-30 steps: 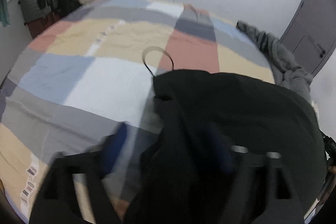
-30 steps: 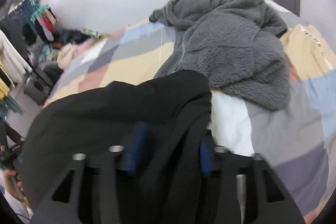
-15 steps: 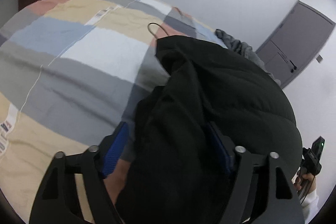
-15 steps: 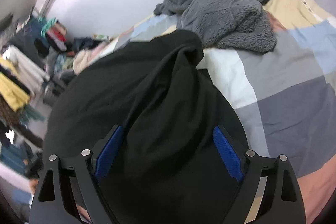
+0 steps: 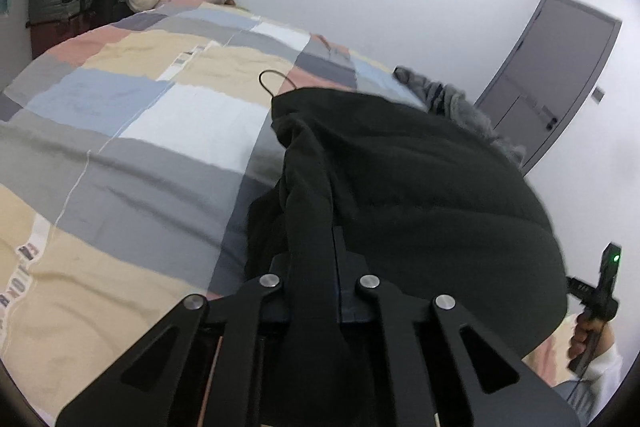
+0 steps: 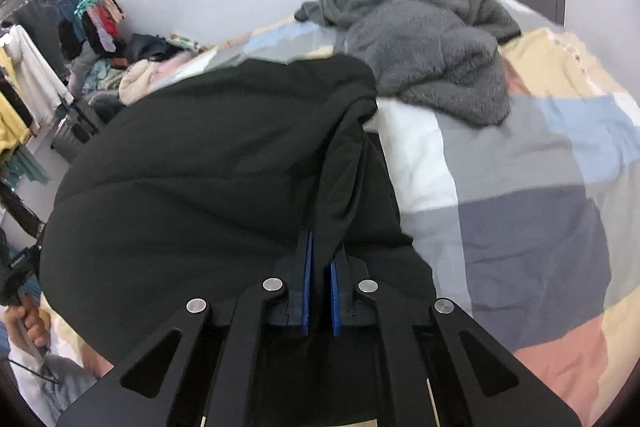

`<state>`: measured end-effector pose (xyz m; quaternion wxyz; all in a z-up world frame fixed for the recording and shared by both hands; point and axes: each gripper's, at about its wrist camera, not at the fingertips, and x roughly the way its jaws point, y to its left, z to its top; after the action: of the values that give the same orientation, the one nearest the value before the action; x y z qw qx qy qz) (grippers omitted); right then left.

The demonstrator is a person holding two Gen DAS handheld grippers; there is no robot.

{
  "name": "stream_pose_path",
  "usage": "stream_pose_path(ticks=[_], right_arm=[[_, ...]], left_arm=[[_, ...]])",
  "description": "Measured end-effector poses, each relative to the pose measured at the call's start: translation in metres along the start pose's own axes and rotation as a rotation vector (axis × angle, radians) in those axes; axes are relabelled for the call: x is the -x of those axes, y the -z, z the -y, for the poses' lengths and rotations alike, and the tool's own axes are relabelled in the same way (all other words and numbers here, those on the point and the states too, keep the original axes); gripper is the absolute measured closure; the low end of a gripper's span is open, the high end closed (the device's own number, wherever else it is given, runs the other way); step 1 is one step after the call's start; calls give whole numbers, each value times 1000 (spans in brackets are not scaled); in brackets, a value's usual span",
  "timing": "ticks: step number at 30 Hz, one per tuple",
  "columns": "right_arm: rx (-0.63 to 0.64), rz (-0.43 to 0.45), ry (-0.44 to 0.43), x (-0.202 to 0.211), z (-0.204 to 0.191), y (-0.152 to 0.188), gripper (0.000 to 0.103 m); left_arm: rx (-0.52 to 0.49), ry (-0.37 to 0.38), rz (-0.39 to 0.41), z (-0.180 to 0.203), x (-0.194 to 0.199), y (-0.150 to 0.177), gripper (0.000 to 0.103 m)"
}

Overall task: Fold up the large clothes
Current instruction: 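Fold the jacket over again toward the collar with both grippers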

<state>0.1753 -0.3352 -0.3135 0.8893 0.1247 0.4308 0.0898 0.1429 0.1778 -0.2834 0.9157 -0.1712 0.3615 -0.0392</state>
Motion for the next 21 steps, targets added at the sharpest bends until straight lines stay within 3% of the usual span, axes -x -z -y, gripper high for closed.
stream_pose_path(ticks=[4, 11, 13, 14, 15, 17, 18, 21], right_arm=[[-12, -47, 3, -8, 7, 4, 99], [-46, -51, -24, -6, 16, 5, 98], [-62, -32, -21, 2, 16, 3, 95], [-64, -24, -23, 5, 13, 2, 94], [-62, -14, -25, 10, 11, 1, 87], [-39, 15, -19, 22, 3, -1, 70], [-27, 25, -20, 26, -1, -3, 69], [-9, 59, -31, 47, -14, -14, 67]], left_arm=[[-34, -63, -52, 5, -11, 7, 94], [-35, -77, -68, 2, -12, 8, 87], [-32, -95, -69, 2, -7, 4, 80], [-31, -101, -68, 3, -5, 3, 69], [-26, -105, -70, 3, -2, 1, 53], [-13, -107, -55, 5, 8, -4, 30], [-8, -117, -40, 7, 16, -8, 24], [-9, -121, -23, 19, 38, -22, 24]])
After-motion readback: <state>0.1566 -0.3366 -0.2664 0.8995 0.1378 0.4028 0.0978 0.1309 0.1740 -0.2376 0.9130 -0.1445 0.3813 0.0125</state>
